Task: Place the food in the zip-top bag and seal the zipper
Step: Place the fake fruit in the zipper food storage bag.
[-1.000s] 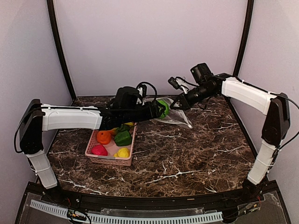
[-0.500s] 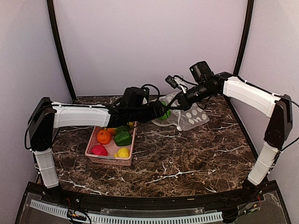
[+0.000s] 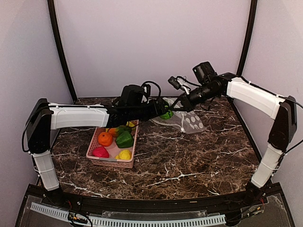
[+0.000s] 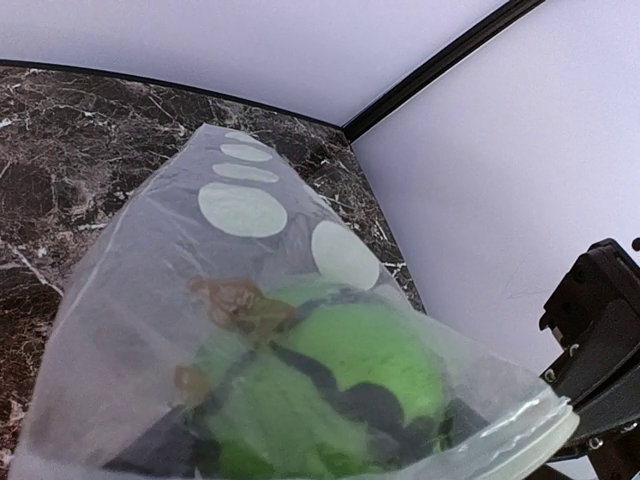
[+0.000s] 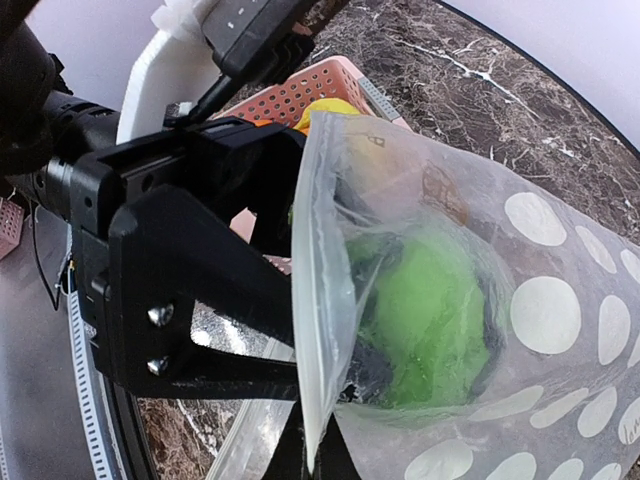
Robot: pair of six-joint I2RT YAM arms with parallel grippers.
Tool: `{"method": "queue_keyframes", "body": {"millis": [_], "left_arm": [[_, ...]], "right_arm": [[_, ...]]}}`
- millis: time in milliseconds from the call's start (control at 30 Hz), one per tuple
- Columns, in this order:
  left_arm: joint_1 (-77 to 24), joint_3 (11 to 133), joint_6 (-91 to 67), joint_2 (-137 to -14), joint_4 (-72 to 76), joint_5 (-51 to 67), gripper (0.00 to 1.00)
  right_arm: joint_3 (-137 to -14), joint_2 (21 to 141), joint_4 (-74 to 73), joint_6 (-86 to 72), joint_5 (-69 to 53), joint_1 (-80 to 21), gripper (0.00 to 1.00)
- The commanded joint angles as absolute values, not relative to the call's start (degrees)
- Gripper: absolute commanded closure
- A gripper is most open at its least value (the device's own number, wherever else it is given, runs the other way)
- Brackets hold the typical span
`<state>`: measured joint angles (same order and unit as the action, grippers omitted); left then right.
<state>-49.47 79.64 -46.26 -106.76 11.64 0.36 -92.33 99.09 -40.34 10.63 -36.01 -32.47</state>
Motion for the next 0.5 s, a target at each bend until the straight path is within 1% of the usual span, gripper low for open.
{"method": "queue_keyframes", "body": {"millis": [0, 100, 167, 233, 367, 467], "left_arm": [[-49.35, 79.23, -44.35, -101.84, 13.05, 1.20, 0.14], [-49.37, 79.46, -44.12, -101.78, 12.69, 1.15, 0.10], [-49.33, 79.86, -44.04, -101.92, 12.25, 1.23, 0.03], [-49.39, 80.24, -43.85, -101.98, 12.07, 1.54, 0.01], [-49.35, 81.13, -42.02, -100.96, 12.00, 4.49, 0.02], [-49.47, 81.62, -38.72, -98.07, 10.16, 6.46, 0.07]], "right_arm": [[-92.87, 98.45, -39.96, 10.18, -36.41, -32.20, 1.00], [-92.90, 98.52, -39.91, 10.04, -36.56, -31.84, 1.00], [-92.82, 98.53, -39.89, 9.94, -36.77, -31.53, 1.00], [-92.66, 98.43, -39.75, 9.93, -36.89, -31.27, 1.00], [-92.17, 98.10, -39.56, 9.71, -37.09, -30.44, 1.00], [-91.44, 97.42, -39.07, 9.67, -36.82, -29.84, 1.00]]}}
